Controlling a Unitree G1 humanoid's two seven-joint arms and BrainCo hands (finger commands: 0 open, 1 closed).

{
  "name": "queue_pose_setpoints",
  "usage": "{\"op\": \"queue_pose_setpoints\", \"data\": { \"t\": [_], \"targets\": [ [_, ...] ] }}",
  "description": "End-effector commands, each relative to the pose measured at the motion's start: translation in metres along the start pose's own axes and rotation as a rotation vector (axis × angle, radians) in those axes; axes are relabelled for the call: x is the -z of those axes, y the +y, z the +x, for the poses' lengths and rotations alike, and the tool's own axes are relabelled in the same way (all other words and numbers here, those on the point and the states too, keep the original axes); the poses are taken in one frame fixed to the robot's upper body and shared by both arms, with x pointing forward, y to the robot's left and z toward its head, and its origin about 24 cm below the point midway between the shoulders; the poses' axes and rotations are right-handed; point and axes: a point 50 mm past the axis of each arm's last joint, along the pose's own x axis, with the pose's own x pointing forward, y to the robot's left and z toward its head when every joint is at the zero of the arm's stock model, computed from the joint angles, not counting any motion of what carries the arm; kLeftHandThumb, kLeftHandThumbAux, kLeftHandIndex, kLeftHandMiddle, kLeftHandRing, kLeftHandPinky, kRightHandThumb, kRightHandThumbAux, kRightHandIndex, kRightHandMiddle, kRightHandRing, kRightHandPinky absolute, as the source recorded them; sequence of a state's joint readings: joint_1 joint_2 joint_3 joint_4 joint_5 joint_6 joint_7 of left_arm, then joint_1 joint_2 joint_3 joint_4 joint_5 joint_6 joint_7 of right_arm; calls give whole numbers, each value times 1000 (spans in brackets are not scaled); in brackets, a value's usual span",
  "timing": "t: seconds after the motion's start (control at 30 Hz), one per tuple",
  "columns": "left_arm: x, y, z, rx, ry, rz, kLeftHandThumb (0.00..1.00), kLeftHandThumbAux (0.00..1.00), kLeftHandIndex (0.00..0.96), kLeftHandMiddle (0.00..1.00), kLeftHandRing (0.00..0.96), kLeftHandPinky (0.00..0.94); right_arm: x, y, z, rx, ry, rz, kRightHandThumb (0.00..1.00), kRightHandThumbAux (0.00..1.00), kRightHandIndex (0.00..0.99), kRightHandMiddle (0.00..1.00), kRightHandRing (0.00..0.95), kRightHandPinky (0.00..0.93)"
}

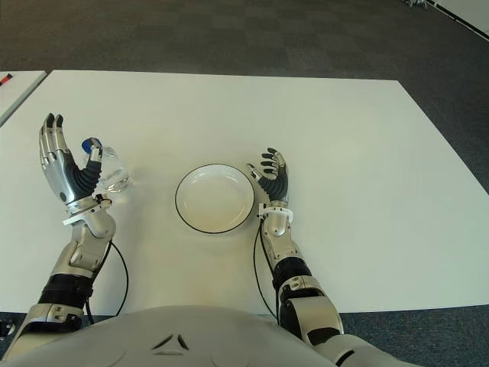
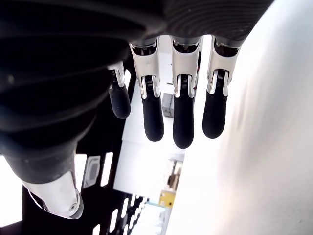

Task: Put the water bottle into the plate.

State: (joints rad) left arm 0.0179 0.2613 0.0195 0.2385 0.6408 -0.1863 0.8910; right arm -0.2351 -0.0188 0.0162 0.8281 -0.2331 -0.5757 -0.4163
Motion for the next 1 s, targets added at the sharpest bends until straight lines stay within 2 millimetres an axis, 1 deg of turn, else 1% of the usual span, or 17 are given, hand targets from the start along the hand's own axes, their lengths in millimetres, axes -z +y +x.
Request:
{"op": "queue_pose_setpoints", "data": {
  "t": [0.03, 0.23, 0.5, 0.83, 1.0],
  "targets": [
    [-2, -6, -2, 72, 37, -71, 506, 369, 0, 0, 0, 69, 18, -4, -12, 1, 93, -15, 699, 712, 194, 318, 349, 385],
    [-4, -9, -2, 114, 50, -130, 494, 385, 0, 0, 0, 53, 19, -4, -12, 3, 93, -19, 714, 715, 196, 321, 349, 387],
    [-6, -16, -2, 181, 78, -204, 462, 421, 0, 0, 0, 41, 19, -4, -13, -1, 96, -19, 708, 713, 198, 317, 347, 382],
    [-3, -26, -2, 244, 114, -324, 435, 450, 0, 0, 0, 80, 19, -3, -13, -5, 94, -15, 717, 708, 201, 316, 344, 384],
    [-3, -30, -3, 266, 152, -420, 440, 487, 0, 0, 18, 142, 19, -2, -13, -5, 94, -13, 725, 709, 202, 321, 346, 383]
  ]
}}
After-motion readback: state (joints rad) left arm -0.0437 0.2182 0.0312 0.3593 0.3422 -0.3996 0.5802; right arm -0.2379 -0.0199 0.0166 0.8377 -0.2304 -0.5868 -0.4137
